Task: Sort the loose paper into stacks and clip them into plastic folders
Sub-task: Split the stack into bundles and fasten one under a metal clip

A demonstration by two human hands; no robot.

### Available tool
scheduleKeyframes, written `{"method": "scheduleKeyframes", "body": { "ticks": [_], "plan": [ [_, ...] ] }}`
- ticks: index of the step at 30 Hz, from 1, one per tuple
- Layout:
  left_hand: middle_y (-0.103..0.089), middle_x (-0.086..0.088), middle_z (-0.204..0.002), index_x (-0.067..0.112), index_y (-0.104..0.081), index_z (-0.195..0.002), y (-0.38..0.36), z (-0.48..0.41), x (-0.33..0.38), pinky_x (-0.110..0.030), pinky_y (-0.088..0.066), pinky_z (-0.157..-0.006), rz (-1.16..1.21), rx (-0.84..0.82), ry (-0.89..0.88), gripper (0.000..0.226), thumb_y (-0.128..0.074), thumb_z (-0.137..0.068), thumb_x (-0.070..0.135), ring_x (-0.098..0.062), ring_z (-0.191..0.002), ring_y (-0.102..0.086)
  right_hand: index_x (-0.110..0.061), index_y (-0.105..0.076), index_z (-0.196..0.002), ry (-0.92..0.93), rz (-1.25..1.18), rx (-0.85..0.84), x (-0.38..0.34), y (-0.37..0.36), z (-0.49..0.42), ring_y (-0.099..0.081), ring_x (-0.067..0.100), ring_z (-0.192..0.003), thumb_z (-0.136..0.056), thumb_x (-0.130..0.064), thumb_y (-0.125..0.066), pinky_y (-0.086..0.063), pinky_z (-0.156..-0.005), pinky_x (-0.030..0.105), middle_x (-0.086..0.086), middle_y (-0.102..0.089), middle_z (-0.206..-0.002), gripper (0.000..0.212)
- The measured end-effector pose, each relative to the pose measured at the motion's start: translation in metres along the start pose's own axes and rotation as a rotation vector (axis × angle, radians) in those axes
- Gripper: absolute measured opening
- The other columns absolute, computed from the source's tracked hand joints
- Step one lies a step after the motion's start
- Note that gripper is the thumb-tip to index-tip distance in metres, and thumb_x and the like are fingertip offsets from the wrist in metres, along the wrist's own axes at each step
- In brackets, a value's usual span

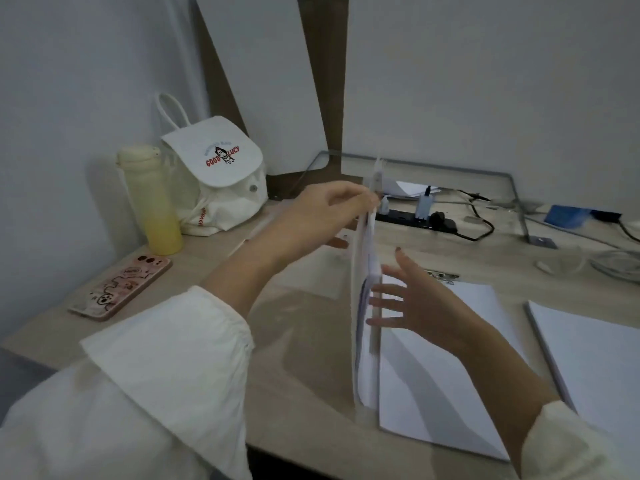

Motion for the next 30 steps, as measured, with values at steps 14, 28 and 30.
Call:
{"method": "scheduleKeyframes", "body": {
  "ticks": [14,28,30],
  "plan": [
    [-0.016,-0.004,-0.156,0.018,-0.023,-0.146,-0.154,0.015,-0.093,-0.033,-0.023,-0.115,-0.369,-0.312,0.261,0.058,-0.042,-0.095,0.039,-0.019,-0.142,-0.021,-0.001,-0.061,-0.096,-0.017,0.117,0.45,0.028,0.156,0.109,-0.065,0.021,-0.055,-0.081,-0.013,-0.055,-0.045,-0.057,0.029,0.007,-0.068,-0.064,0.02],
    [0.014,0.008,-0.158,0.028,-0.001,-0.149,-0.173,0.029,-0.136,-0.031,-0.005,-0.117,-0.613,-0.262,0.213,0.067,-0.029,-0.094,0.053,-0.009,-0.145,0.015,-0.016,-0.013,-0.149,0.025,1.074,0.625,0.069,0.131,0.069,-0.008,0.028,-0.145,-0.093,-0.038,-0.048,-0.012,-0.116,0.036,0.013,-0.004,-0.156,0.07],
    [0.014,0.008,-0.158,0.027,-0.001,-0.149,-0.173,0.025,-0.138,-0.031,-0.004,-0.117,-0.618,-0.265,0.206,0.068,-0.029,-0.094,0.054,-0.01,-0.145,0.014,-0.02,-0.012,-0.149,0.041,1.233,0.584,0.071,0.122,0.058,0.003,0.027,-0.146,-0.096,-0.045,-0.036,-0.002,-0.118,0.038,0.012,0.001,-0.158,0.063]
  ]
}}
Point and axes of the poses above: each hand's wrist, its own z-axis away from the middle knuckle, its own y-axis out of the back of the hand, x = y × z, the point moved 4 cm from there along -z, towards the middle knuckle
